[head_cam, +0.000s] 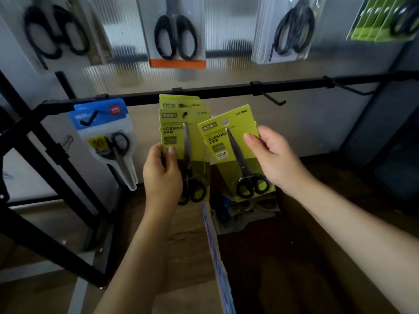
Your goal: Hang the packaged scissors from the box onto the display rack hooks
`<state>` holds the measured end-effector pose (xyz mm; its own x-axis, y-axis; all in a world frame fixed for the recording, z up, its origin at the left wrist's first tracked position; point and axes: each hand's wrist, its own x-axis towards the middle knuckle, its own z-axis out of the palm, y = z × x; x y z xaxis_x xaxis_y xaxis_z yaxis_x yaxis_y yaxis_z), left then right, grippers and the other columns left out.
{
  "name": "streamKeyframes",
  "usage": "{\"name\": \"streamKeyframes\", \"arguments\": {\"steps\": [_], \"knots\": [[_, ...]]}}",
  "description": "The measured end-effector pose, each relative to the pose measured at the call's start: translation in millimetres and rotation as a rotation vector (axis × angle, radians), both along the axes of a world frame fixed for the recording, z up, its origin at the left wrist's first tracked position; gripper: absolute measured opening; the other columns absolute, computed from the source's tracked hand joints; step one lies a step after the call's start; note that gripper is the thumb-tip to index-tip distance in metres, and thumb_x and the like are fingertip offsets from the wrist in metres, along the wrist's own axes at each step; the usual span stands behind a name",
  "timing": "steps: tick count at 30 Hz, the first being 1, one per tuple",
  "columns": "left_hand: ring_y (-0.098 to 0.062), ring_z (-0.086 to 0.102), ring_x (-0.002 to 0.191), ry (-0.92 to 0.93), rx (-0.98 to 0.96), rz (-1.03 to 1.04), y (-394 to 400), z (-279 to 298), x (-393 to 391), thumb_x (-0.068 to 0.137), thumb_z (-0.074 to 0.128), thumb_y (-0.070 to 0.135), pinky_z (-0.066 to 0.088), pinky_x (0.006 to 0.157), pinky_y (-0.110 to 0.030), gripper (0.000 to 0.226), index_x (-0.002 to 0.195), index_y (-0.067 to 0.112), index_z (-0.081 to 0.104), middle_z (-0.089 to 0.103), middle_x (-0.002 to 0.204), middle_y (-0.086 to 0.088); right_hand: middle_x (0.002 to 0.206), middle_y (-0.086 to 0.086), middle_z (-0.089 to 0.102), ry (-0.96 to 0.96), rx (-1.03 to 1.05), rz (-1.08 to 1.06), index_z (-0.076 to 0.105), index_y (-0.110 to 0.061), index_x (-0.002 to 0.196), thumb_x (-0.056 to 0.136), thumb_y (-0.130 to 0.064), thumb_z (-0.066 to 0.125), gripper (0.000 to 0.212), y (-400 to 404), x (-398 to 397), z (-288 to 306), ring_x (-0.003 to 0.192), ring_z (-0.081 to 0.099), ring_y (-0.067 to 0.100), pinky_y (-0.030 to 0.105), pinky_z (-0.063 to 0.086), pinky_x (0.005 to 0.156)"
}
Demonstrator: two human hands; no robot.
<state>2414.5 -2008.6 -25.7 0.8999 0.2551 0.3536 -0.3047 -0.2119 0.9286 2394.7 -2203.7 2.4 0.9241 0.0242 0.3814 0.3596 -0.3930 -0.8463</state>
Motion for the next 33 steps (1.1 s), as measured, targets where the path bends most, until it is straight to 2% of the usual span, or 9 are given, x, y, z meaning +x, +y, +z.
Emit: {"name": "streamKeyframes", "arguments": {"steps": [8,13,16,18,21,24,26,28,33], "knots": [[0.006,0.049,0.061,0.009,0.032,0.016,4,-2,16,0.099,0.046,0.019,0.041,0.057,-0.013,0.013,0.088,0.02,0.052,0.055,0.075,0.009,0.102,0.012,0.065,0.007,0.018,0.0,0.059,-0.031,0.106,0.1,-0.024,0.043,0.018,1,0,-8,0.094,0.058,0.031,0.041,0.047,0.086],[0.003,0.049,0.06,0.094,0.024,0.023,0,-5,29,0.099,0.045,0.022,0.039,0.052,-0.01,0.013,0.089,0.019,0.053,0.055,0.074,0.008,0.106,0.014,0.065,0.035,0.048,0.029,0.06,-0.025,0.11,0.1,-0.026,0.043,0.02,5,2,-13,0.1,0.058,0.034,0.043,0.047,0.091],[-0.005,0.053,0.07,0.141,0.01,0.011,0,-4,36,0.099,0.045,0.023,0.046,0.062,-0.018,0.012,0.092,0.019,0.054,0.057,0.08,0.007,0.099,0.01,0.066,0.058,0.048,0.036,0.062,-0.022,0.106,0.099,-0.026,0.043,0.02,8,1,-12,0.088,0.06,0.023,0.021,0.047,0.078],[-0.009,0.055,0.072,0.165,0.008,-0.002,1,-1,40,0.099,0.044,0.025,0.048,0.065,-0.028,0.012,0.092,0.022,0.054,0.058,0.082,0.006,0.095,0.01,0.066,0.072,0.05,0.034,0.063,-0.017,0.104,0.099,-0.025,0.044,0.021,12,2,-11,0.081,0.058,0.021,0.015,0.043,0.071],[-0.008,0.053,0.067,0.201,0.033,-0.012,3,2,45,0.099,0.045,0.026,0.046,0.062,-0.031,0.014,0.086,0.025,0.051,0.056,0.077,0.007,0.097,0.009,0.067,0.059,0.071,0.019,0.063,-0.02,0.103,0.098,-0.027,0.047,0.019,19,8,-14,0.089,0.061,0.023,0.031,0.049,0.079],[0.001,0.053,0.074,0.206,0.062,0.019,9,3,46,0.098,0.049,0.023,0.043,0.061,-0.015,0.014,0.111,0.02,0.054,0.058,0.089,0.011,0.103,0.011,0.067,0.067,0.106,0.015,0.062,-0.025,0.102,0.098,-0.03,0.047,0.016,28,18,-13,0.097,0.061,0.028,0.044,0.048,0.09],[-0.004,0.055,0.093,0.199,0.066,0.076,16,2,44,0.096,0.051,0.019,0.046,0.07,-0.015,0.028,0.125,0.017,0.05,0.057,0.106,0.007,0.105,0.015,0.065,0.055,0.152,-0.003,0.062,-0.021,0.101,0.098,-0.031,0.048,0.018,36,24,-9,0.1,0.059,0.031,0.048,0.045,0.093],[-0.009,0.053,0.104,0.172,0.111,0.133,23,2,40,0.095,0.052,0.016,0.048,0.082,-0.025,0.029,0.125,0.016,0.051,0.055,0.11,0.006,0.108,0.017,0.064,0.054,0.208,-0.003,0.063,-0.02,0.099,0.098,-0.03,0.048,0.018,47,30,-4,0.103,0.058,0.031,0.048,0.044,0.096],[-0.006,0.047,0.106,0.081,0.277,0.144,30,0,29,0.095,0.052,0.016,0.038,0.086,-0.022,0.031,0.125,0.014,0.051,0.053,0.114,0.006,0.109,0.026,0.06,0.081,0.244,0.021,0.06,-0.006,0.107,0.099,-0.029,0.046,0.028,67,42,-7,0.104,0.055,0.039,0.055,0.044,0.096]]}}
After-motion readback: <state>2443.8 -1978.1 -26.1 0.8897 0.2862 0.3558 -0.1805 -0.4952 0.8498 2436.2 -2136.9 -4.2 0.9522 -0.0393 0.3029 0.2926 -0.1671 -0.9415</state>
